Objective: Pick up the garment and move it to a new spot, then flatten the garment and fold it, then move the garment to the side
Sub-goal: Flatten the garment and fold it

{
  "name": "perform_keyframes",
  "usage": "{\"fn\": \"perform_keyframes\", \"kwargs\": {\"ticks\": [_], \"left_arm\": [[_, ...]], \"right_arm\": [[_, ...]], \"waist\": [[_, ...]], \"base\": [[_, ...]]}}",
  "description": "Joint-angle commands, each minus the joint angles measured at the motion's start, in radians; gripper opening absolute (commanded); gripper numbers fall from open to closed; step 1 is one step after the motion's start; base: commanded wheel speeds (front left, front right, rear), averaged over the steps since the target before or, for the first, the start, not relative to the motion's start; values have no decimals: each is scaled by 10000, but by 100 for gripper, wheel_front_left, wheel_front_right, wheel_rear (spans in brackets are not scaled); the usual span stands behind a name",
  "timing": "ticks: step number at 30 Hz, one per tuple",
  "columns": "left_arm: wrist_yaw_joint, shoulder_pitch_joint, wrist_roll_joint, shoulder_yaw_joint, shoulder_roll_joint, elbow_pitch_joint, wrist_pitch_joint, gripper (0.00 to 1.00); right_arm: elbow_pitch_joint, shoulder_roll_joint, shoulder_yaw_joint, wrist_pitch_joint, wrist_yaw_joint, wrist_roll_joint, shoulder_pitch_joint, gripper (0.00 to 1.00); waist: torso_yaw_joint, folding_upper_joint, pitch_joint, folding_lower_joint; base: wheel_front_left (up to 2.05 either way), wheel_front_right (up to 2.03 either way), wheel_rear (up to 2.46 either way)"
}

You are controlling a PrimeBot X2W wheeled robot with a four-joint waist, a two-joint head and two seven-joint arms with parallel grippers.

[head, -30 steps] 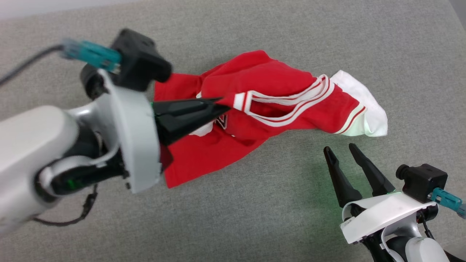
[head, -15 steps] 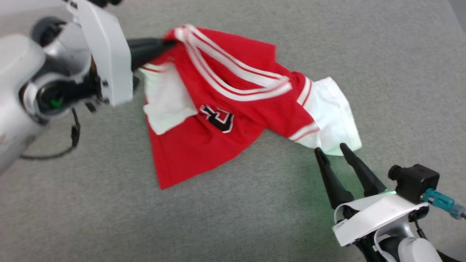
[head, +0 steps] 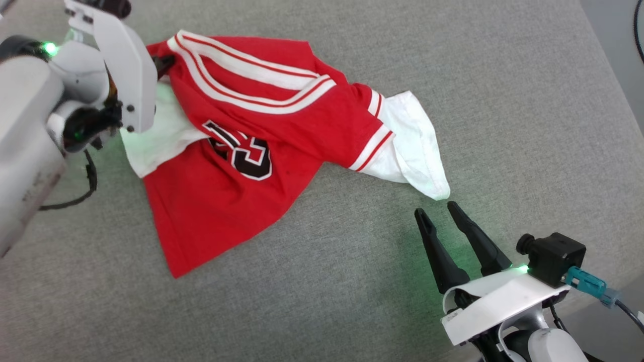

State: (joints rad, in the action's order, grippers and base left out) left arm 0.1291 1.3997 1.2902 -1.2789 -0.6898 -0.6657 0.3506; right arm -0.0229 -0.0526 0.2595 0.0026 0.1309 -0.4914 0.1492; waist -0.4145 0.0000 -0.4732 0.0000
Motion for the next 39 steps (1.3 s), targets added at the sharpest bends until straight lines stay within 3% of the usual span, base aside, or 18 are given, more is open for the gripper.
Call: {"fn": "perform_keyframes", "kwargs": {"ticks": [1, 5, 6, 7, 8, 9, 10, 16, 25, 29, 39], "left_arm": [[25, -171, -268, -1, 109, -250, -237, 0], [24, -238, -479, -14, 315, -534, -612, 2], [24, -236, -411, -18, 365, -529, -662, 27], [24, -236, -411, -18, 365, -529, -662, 27], [25, -165, -430, -19, 377, -474, -716, 44], [25, -87, -439, -18, 357, -383, -741, 77], [25, -32, -360, -16, 326, -291, -731, 99], [25, 266, 38, -19, -98, 609, -40, 100], [25, 135, 1590, -22, -714, 1101, 3734, 100], [-105, 31, 2375, 15, -795, 1071, 4820, 100], [-489, -137, 3358, 474, -973, 1036, 5261, 100]], "right_arm": [[54, 24, 88, -53, -3, -27, 166, 100], [54, 23, 142, -61, -3, 76, 364, 100], [61, 21, 113, -51, -3, 102, 394, 100], [61, 21, 113, -51, -3, 102, 394, 100], [59, 20, 62, -30, -3, 129, 433, 100], [54, 20, 24, -6, -3, 167, 458, 100], [60, 22, -23, 20, -3, 207, 458, 100], [74, 20, -289, 219, -3, 334, 304, 100], [-88, 19, -396, 429, -3, 341, 150, 100], [-130, 20, -303, 359, -3, 252, 118, 100], [-125, 23, -201, 82, -3, 106, 87, 100]], "waist": [[-115, 0, -208, 0], [47, 0, -261, 0], [117, 0, -242, 0], [117, 0, -242, 0], [202, 0, -212, 0], [290, 0, -168, 0], [383, 0, -106, 0], [997, 0, 361, 0], [1348, 0, 612, 0], [1208, 0, 465, 0], [692, 0, -5, 0]], "base": [[0, 0, 0], [0, 0, 0], [0, 0, 0], [0, 0, 0], [0, 0, 0], [0, 0, 0], [0, 0, 0], [0, 0, 0], [0, 0, 0], [0, 0, 0], [0, 0, 0]]}}
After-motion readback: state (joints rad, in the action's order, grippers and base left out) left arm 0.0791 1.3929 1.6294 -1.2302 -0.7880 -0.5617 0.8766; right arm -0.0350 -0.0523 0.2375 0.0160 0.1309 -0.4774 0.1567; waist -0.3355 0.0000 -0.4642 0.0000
